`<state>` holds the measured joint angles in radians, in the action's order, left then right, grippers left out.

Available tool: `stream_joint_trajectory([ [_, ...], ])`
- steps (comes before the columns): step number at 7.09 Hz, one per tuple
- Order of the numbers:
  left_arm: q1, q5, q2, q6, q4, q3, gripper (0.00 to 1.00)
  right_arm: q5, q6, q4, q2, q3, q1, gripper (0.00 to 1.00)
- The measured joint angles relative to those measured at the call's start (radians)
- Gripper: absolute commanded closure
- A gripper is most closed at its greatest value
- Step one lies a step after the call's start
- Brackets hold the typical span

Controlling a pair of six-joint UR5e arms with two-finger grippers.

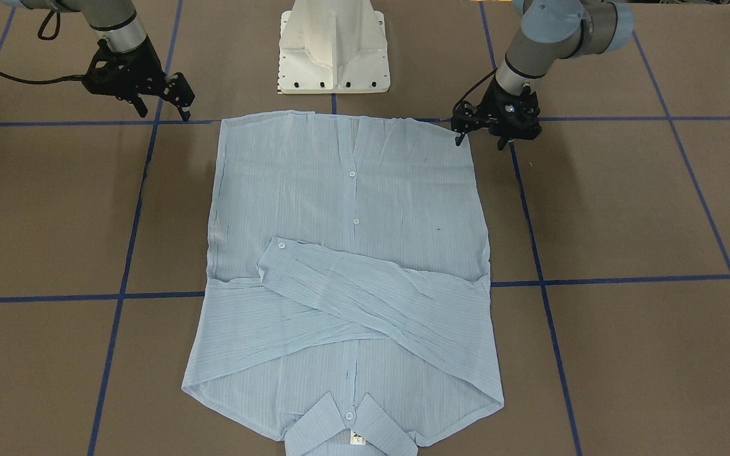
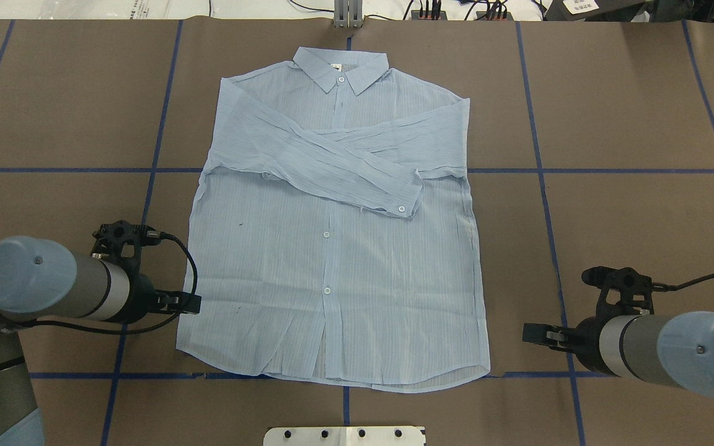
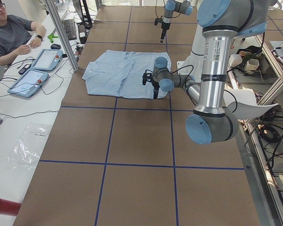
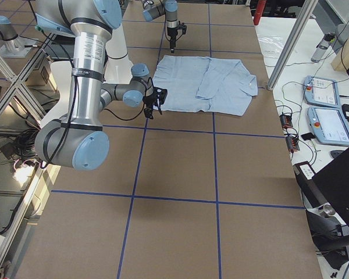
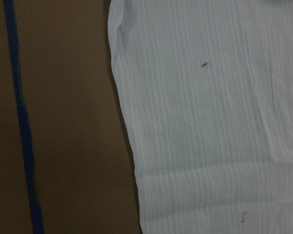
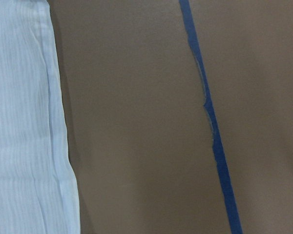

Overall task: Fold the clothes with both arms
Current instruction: 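Lower both grippers and grasp the two near hem corners of the shirt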

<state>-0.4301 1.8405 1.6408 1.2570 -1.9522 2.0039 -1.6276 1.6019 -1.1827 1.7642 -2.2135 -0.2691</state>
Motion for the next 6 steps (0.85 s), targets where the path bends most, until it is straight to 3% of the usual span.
stream_joint_trajectory([
  [1, 0.034, -0.016, -0.002, 0.057, -0.004, -0.003, 0.39, 0.001, 0.001, 0.0, 0.0, 0.0, 0.001, 0.0],
  [2, 0.059, -0.024, -0.002, 0.094, -0.005, -0.006, 0.48, 0.001, 0.001, 0.0, 0.0, 0.0, 0.002, 0.0],
  [3, 0.074, -0.027, -0.001, 0.11, -0.005, -0.011, 0.49, 0.002, 0.003, 0.0, 0.0, 0.0, 0.004, 0.0],
  [6, 0.087, -0.028, 0.001, 0.116, -0.005, -0.02, 0.62, 0.003, 0.008, 0.0, 0.0, 0.0, 0.008, 0.0],
])
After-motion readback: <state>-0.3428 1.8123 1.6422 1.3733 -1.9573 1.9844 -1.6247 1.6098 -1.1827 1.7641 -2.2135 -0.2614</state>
